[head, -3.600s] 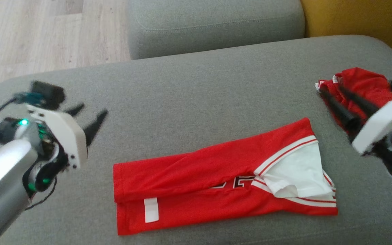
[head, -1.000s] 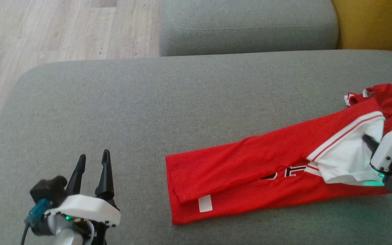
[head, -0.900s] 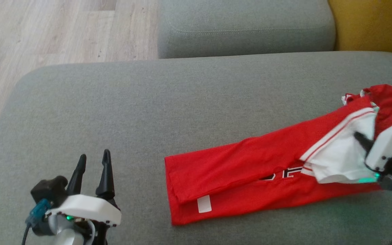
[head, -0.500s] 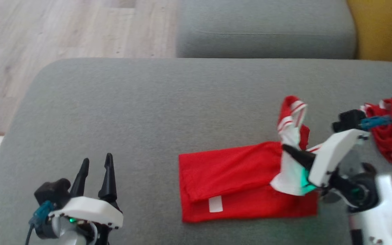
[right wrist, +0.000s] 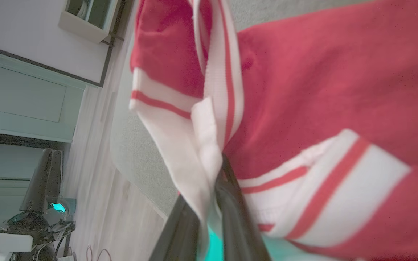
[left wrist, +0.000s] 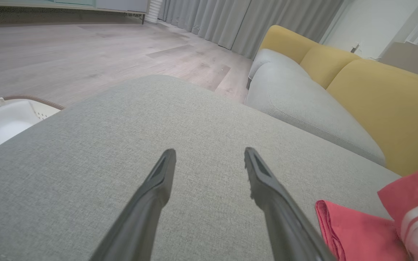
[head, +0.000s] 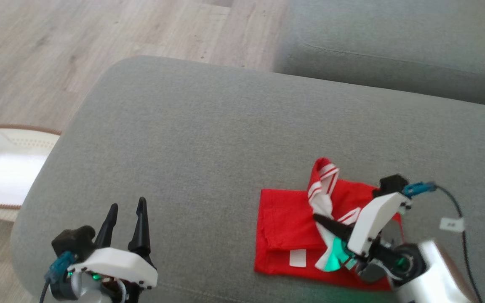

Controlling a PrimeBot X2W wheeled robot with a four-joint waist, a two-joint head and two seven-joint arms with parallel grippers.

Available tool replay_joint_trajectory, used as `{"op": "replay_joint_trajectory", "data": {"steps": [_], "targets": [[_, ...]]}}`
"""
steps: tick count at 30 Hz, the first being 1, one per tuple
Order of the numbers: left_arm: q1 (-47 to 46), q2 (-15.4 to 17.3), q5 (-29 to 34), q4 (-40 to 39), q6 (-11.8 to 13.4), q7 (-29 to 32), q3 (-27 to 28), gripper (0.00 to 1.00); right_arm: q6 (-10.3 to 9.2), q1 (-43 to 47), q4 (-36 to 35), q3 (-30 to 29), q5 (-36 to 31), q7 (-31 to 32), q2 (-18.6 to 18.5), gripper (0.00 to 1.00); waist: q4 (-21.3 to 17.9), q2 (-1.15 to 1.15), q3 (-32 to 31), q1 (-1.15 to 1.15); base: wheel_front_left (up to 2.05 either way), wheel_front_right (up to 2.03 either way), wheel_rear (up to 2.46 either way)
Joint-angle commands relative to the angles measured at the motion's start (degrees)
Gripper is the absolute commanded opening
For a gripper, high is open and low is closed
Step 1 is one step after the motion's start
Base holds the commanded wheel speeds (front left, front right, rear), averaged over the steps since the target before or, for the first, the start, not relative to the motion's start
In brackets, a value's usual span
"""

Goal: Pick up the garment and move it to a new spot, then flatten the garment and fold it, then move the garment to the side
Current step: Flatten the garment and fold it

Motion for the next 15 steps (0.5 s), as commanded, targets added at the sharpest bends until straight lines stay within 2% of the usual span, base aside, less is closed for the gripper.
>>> {"op": "replay_joint_trajectory", "data": {"steps": [1,12,13,14,15], "targets": [[-2.78,0.61,0.32,-1.52,-0.19,-0.62,1.94,1.00,-0.04,-3.87,-0.84,1.84,0.93,-1.33,0.44,0.00,0.75,0.00,0.08,0.00,0.00,0.00,0.00],[-3.58,0.57,0.25,-0.92,-0.18,-0.48,1.32,1.00,-0.04,-10.59,12.42,12.21,11.84,-10.02,0.45,0.00,1.10,0.00,1.00,0.00,0.00,0.00,0.00],[-3.68,0.54,0.23,-0.85,-0.19,-0.48,1.25,1.00,-0.04,-11.10,13.51,13.31,12.67,-10.39,0.45,0.18,1.06,0.00,1.05,0.00,0.00,0.00,0.00],[-3.75,0.53,0.20,-0.79,-0.17,-0.49,1.22,1.00,-0.04,-11.59,14.39,14.41,13.48,-10.81,0.45,0.72,1.00,0.00,1.08,0.00,0.00,0.00,0.00],[-3.80,0.54,0.17,-0.73,-0.16,-0.49,1.20,1.00,-0.04,-12.04,15.09,15.42,14.31,-11.31,0.45,1.00,0.94,0.00,1.09,0.00,0.00,0.00,0.00]]}}
